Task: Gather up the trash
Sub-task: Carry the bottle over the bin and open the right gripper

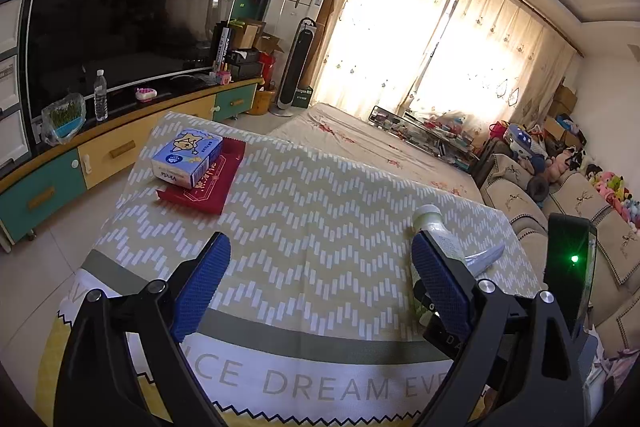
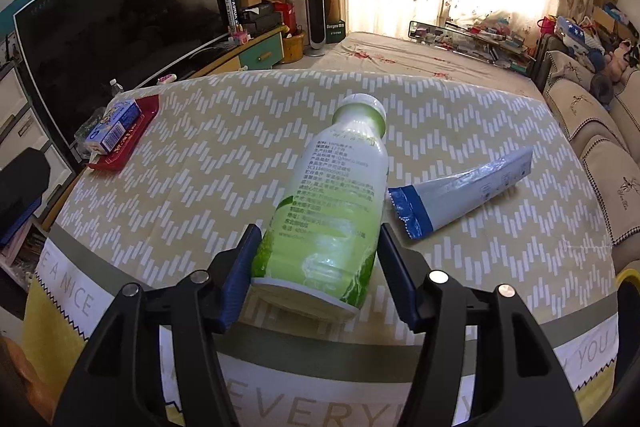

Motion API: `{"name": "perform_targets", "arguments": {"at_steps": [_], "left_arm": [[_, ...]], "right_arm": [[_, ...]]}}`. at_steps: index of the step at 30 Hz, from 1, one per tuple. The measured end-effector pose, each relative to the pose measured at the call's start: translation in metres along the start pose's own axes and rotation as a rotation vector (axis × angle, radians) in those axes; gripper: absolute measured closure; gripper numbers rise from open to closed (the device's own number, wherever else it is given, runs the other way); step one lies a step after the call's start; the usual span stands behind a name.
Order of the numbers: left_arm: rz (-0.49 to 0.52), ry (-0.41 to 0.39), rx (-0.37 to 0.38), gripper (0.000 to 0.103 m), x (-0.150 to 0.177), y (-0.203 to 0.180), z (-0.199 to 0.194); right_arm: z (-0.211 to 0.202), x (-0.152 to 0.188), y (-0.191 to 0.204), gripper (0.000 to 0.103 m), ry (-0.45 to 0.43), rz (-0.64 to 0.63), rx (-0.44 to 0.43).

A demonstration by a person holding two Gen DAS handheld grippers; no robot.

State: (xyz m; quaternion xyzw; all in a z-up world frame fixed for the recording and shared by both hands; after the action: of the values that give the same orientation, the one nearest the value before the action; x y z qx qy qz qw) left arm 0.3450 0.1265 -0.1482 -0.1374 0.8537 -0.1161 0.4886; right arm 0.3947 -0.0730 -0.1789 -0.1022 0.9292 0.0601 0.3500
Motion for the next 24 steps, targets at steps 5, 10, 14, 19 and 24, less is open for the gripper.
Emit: {"name": "perform_targets", "arguments": {"at_steps": [5,10,14,19,24], "left_arm": [[0.006,0.004,0.003,0.012,-0.001,-0.001,0.000],[0.021,0.009,0.009,0.012,0.002,-0.006,0.001],[0.033,0.011,0.012,0.012,0.003,-0.008,0.001],[0.046,0.015,0.014,0.012,0.005,-0.012,0.002],[0.060,0.015,0.013,0.012,0.005,-0.015,0.003]], "right_arm": [[-0.029,0.006,-0.006,0.047,-0.002,0.015,-0.084],[-0.059,0.028,-0.020,0.048,0.005,0.026,-0.154],[-0.082,0.051,-0.037,0.048,0.003,0.048,-0.194],[-0.114,0.066,-0.062,0.049,-0.030,0.098,-0.226],[-0.139,0.063,-0.078,0.050,-0.082,0.122,-0.225]]}}
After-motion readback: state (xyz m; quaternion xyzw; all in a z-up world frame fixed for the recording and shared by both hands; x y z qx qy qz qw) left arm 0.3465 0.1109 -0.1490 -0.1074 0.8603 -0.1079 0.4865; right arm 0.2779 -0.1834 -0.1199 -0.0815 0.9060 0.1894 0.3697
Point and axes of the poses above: each gripper's, at about its wrist camera, not at the fingertips, and z roughly the way its jaws point, y to its left, x to its underside, the point moved 7 cm from there along z, roughly the way its jaws point, and after that the axes turned 3 degrees about x, right-handed, at the moved point
